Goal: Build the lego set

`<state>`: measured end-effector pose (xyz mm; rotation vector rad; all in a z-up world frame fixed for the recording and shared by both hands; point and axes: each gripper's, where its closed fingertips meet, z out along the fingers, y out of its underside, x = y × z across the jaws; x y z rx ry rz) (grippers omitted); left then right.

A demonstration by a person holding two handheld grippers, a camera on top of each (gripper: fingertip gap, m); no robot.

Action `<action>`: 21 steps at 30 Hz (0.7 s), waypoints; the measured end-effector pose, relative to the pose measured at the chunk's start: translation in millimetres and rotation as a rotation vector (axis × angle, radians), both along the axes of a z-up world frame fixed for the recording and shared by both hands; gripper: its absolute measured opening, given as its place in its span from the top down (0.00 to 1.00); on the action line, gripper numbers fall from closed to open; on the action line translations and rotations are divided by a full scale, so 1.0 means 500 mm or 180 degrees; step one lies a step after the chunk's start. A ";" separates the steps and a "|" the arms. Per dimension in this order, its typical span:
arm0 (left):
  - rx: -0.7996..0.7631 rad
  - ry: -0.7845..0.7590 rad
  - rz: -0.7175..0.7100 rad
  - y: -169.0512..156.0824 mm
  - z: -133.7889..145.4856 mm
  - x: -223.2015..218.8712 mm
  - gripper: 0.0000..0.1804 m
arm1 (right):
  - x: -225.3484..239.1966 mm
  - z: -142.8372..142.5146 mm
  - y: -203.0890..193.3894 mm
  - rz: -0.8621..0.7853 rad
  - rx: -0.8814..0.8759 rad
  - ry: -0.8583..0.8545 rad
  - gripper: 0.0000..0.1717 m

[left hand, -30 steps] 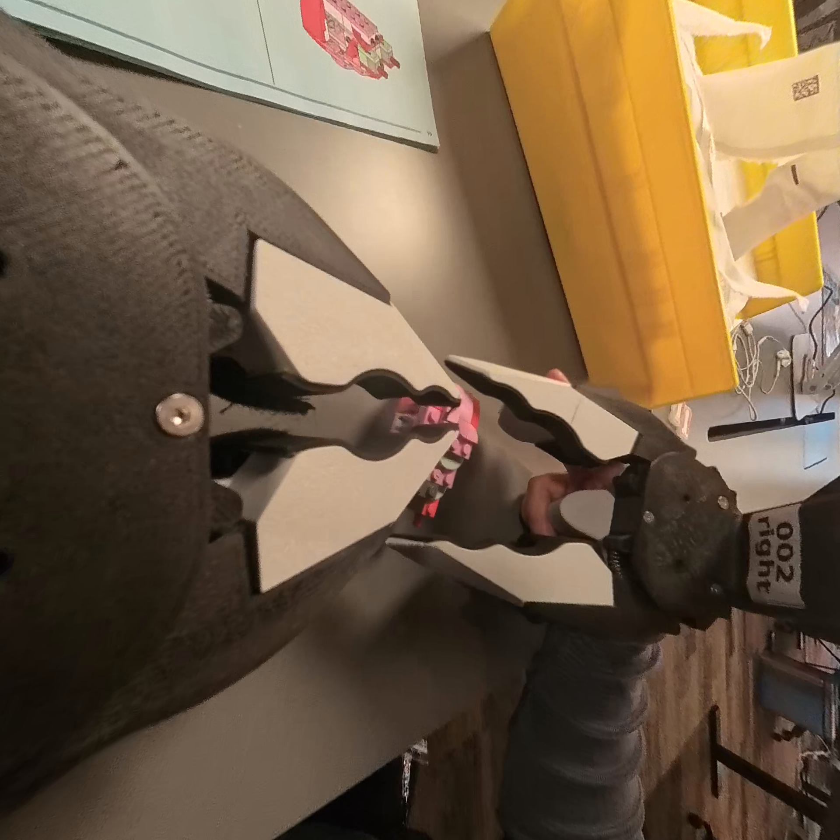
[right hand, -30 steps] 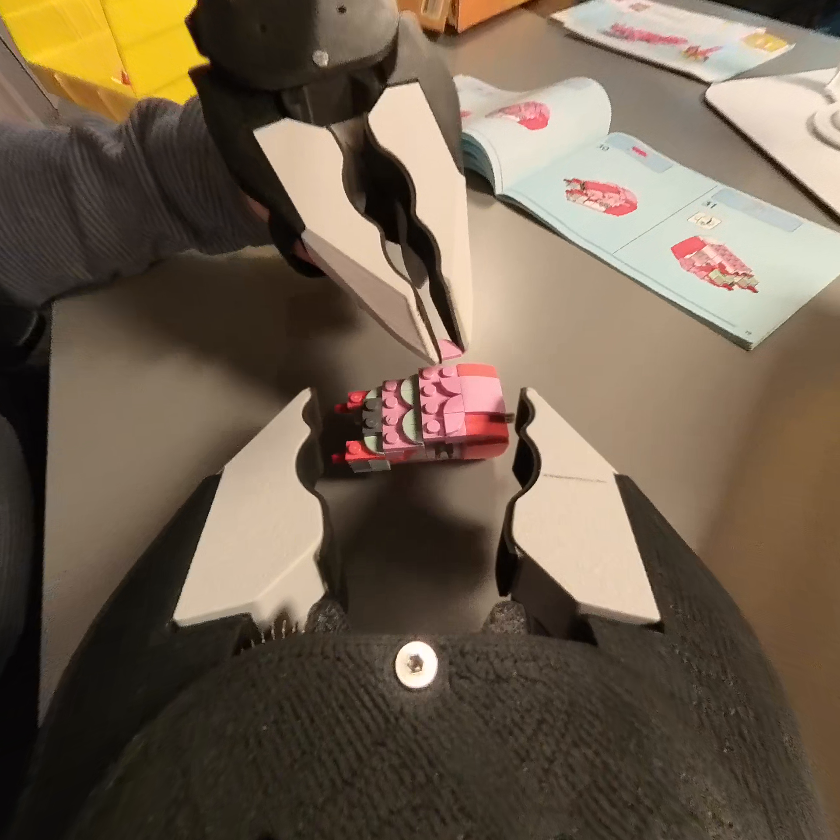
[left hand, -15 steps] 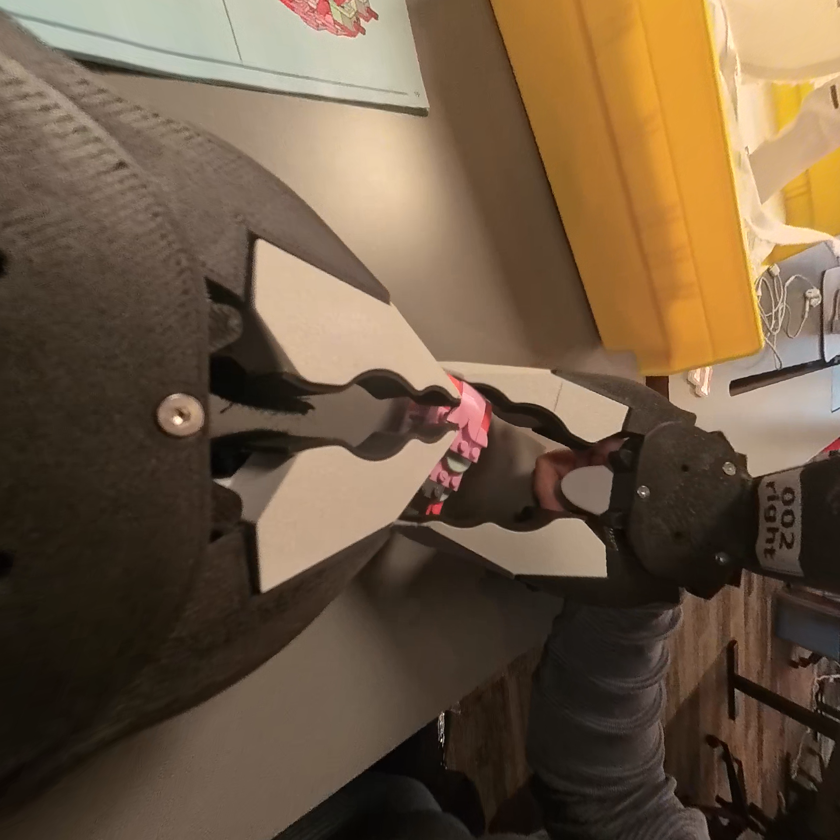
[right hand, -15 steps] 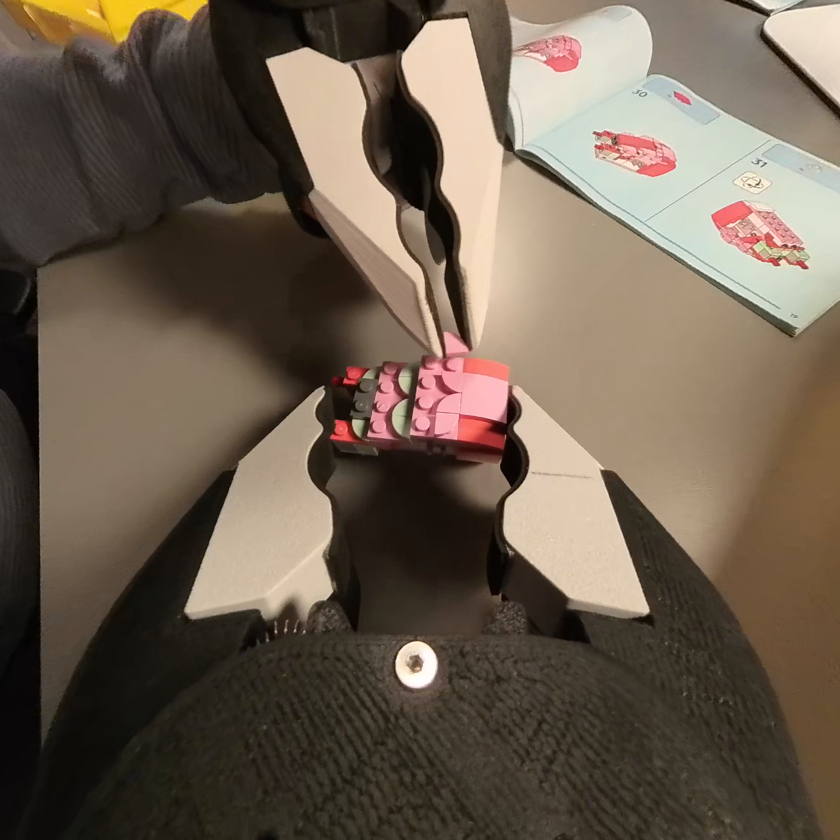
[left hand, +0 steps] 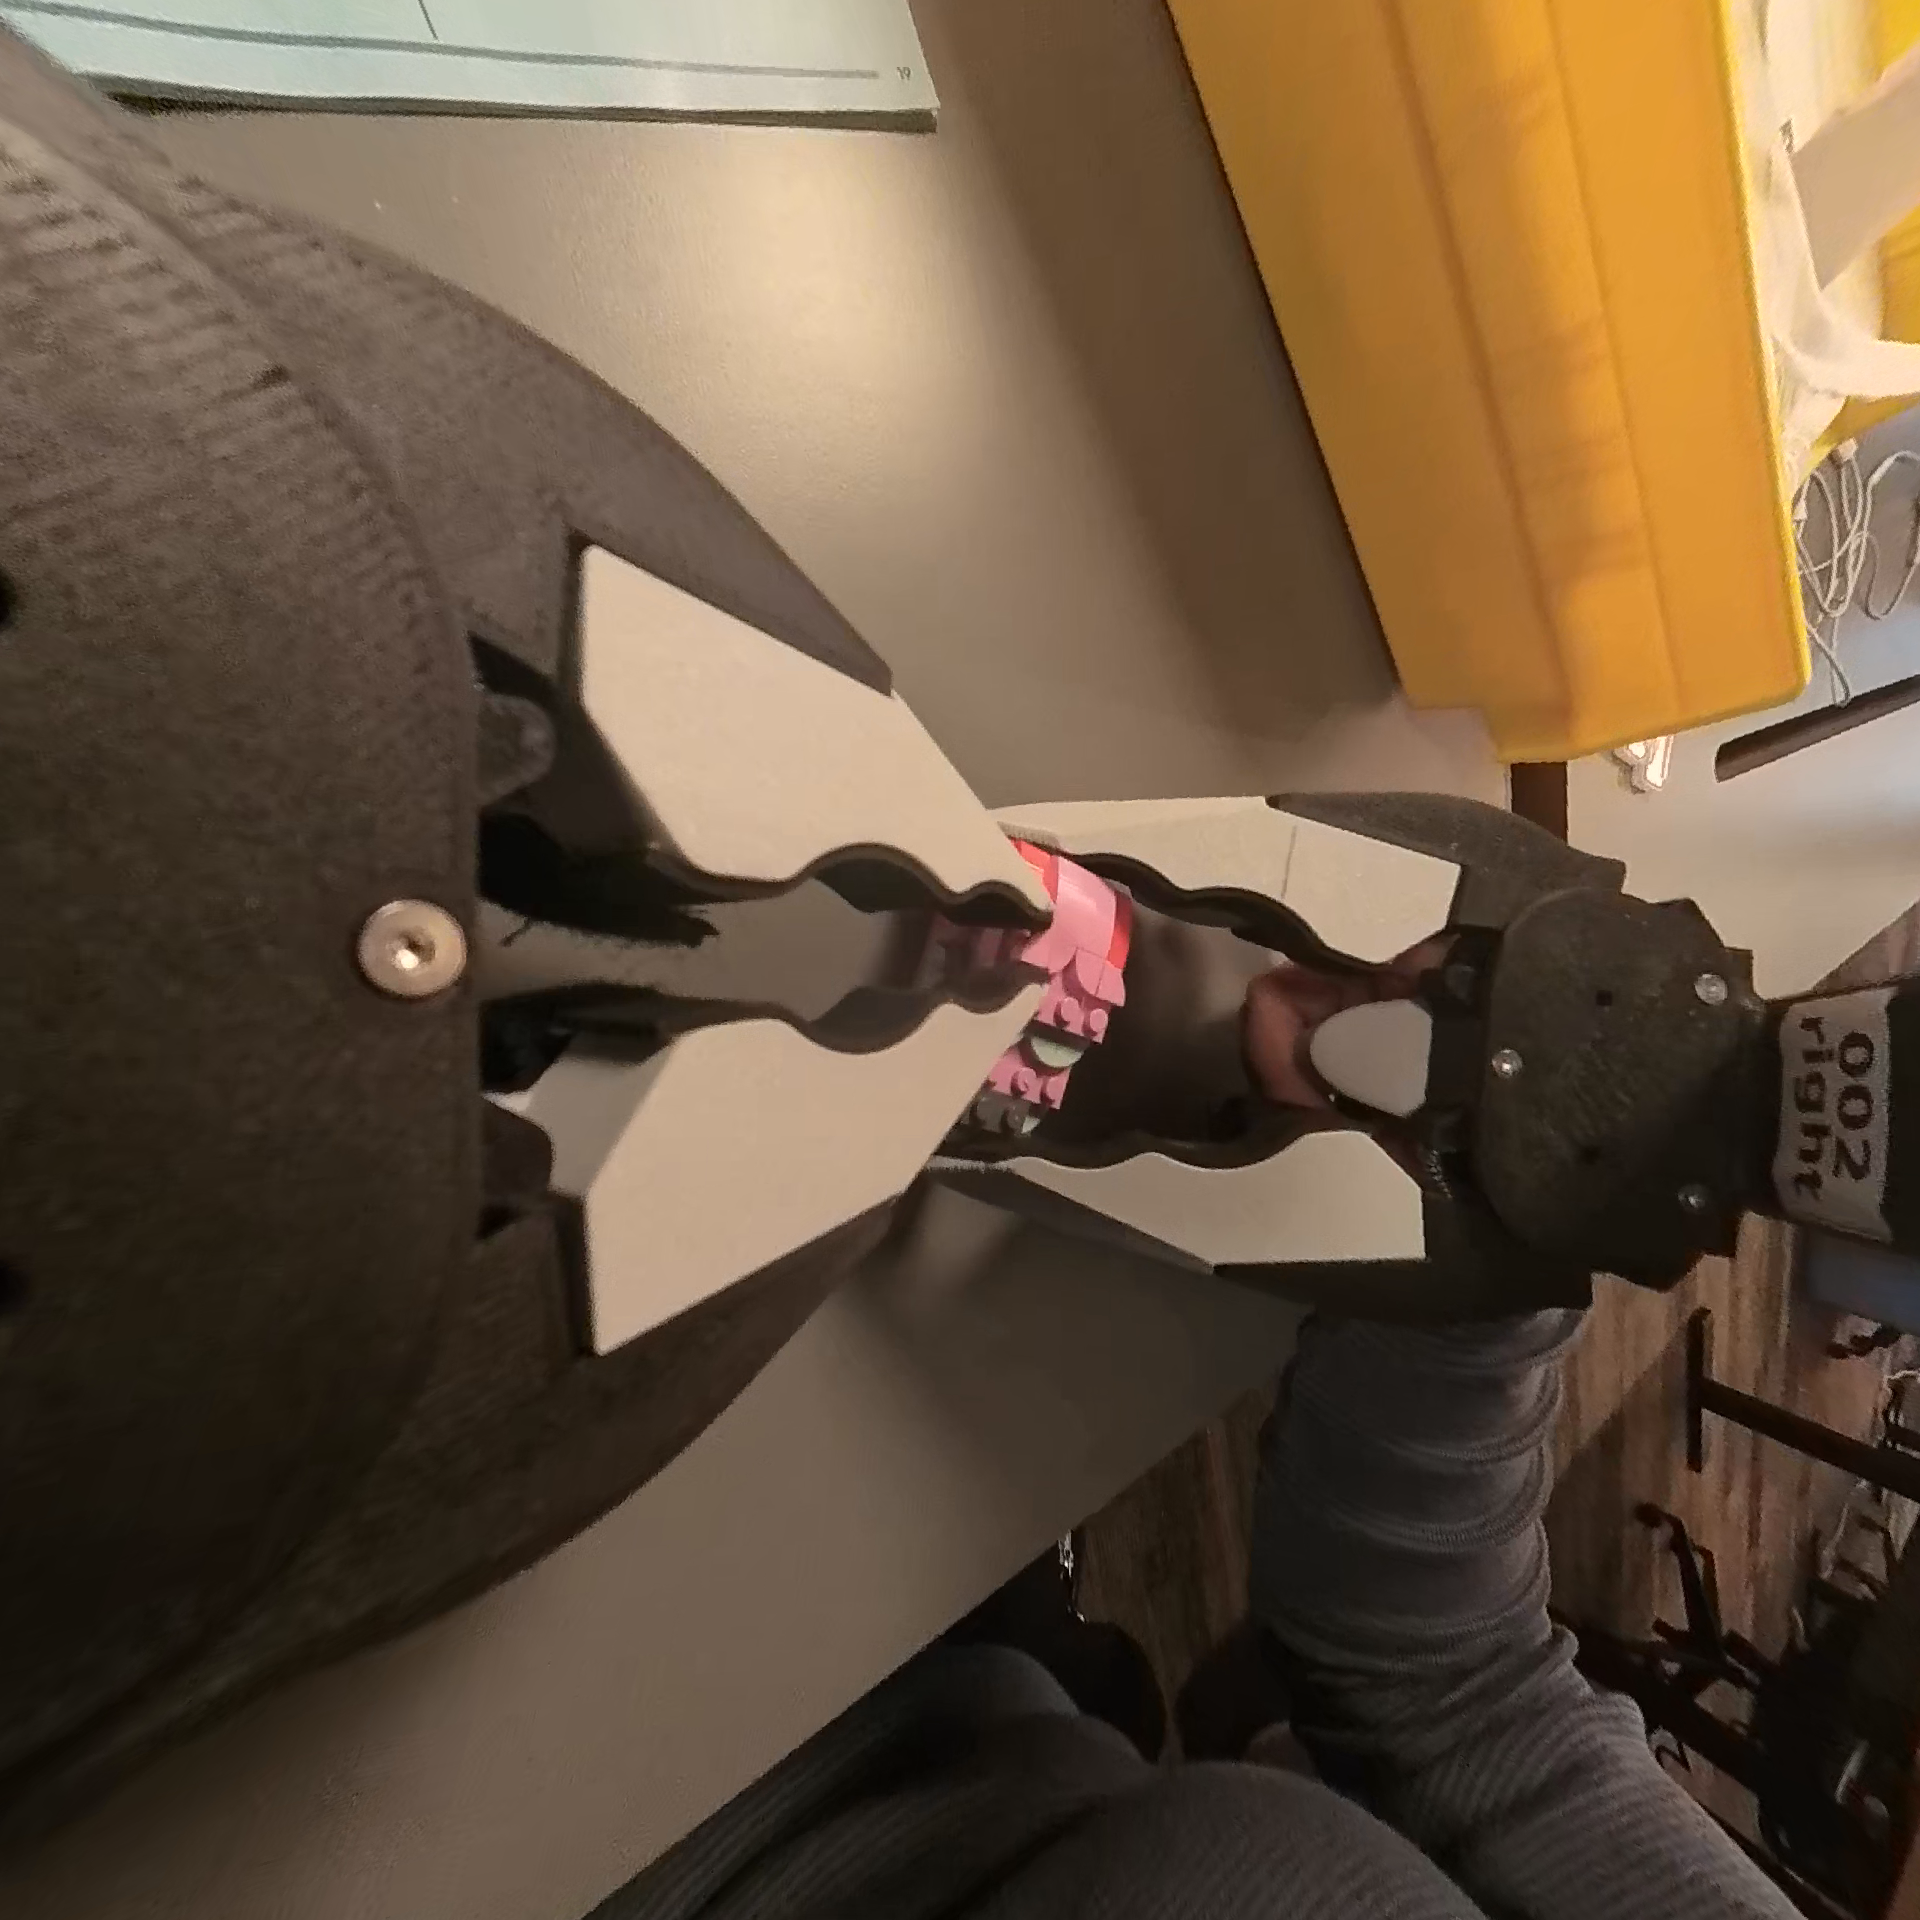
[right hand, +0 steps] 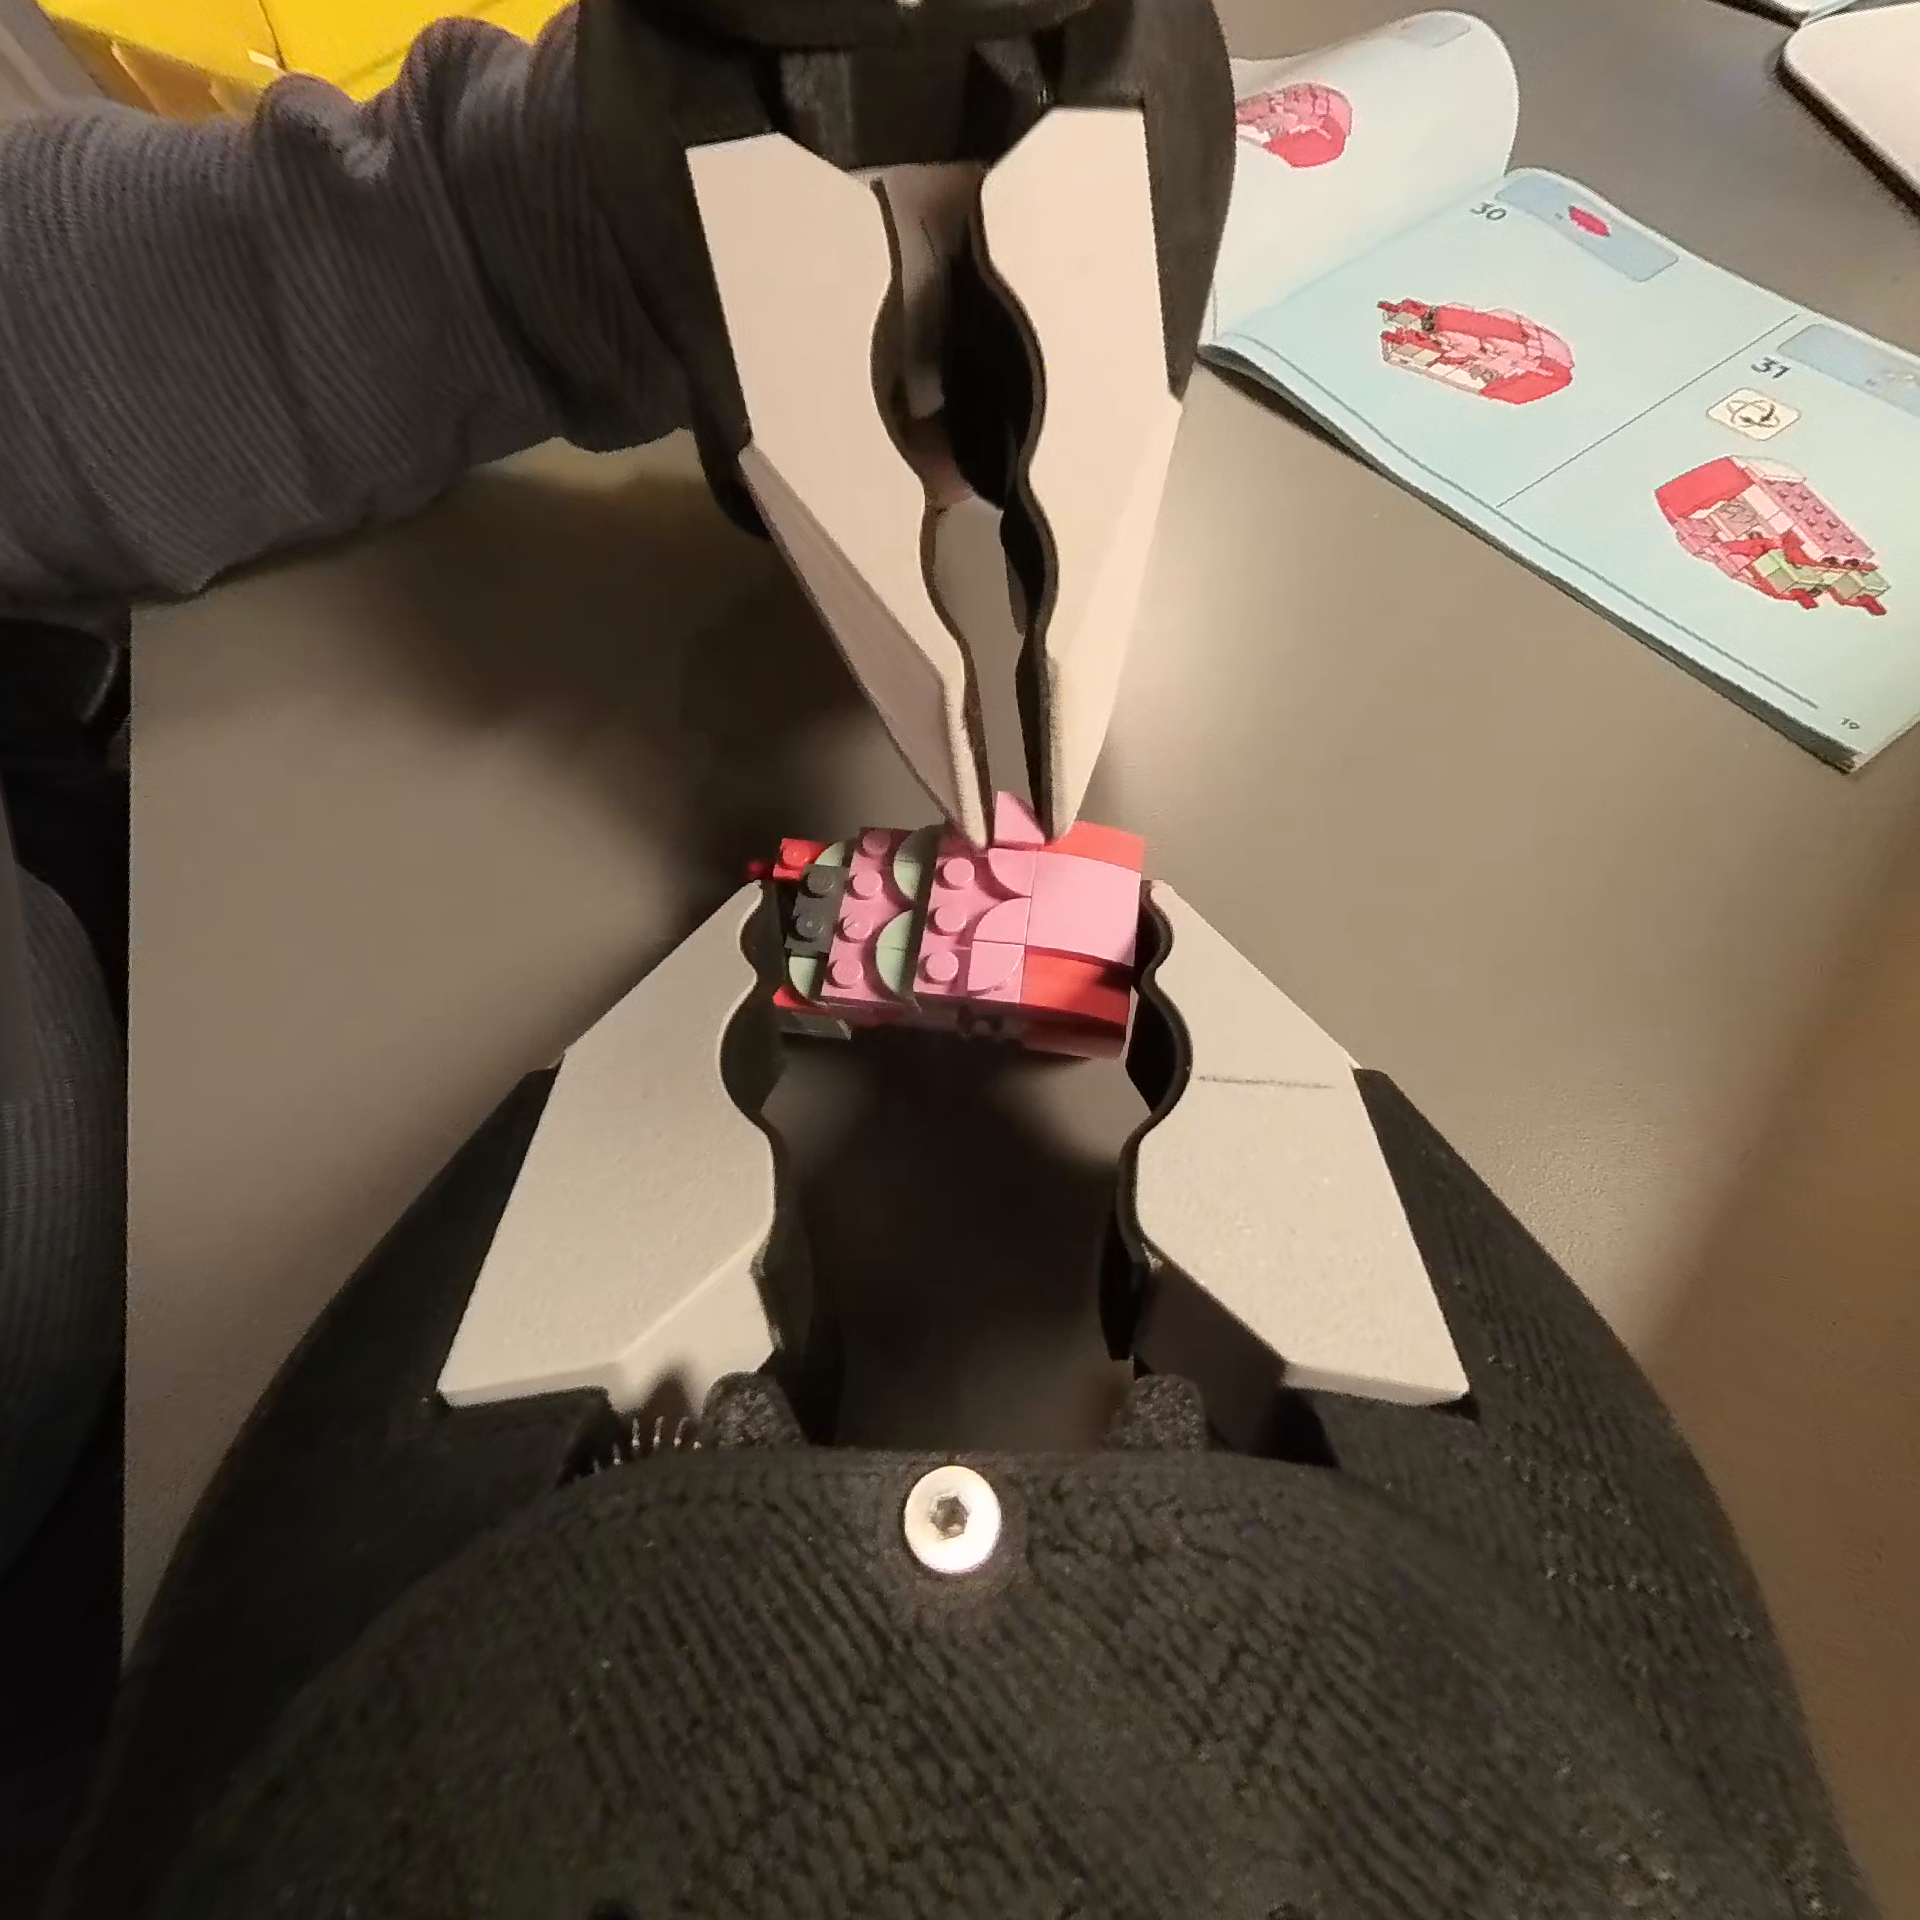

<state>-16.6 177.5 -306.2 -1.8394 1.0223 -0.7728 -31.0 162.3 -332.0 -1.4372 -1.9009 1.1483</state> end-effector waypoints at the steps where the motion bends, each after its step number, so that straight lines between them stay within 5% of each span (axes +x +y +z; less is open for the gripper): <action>1: -0.0008 -0.0011 -0.0006 0.000 0.000 0.000 0.96 | 0.000 0.000 0.000 0.0000 -0.0003 0.0000 0.62; 21: -0.0054 -0.0064 -0.0020 0.002 0.000 -0.002 0.96 | -0.001 0.000 0.001 0.0000 -0.0040 -0.0005 0.62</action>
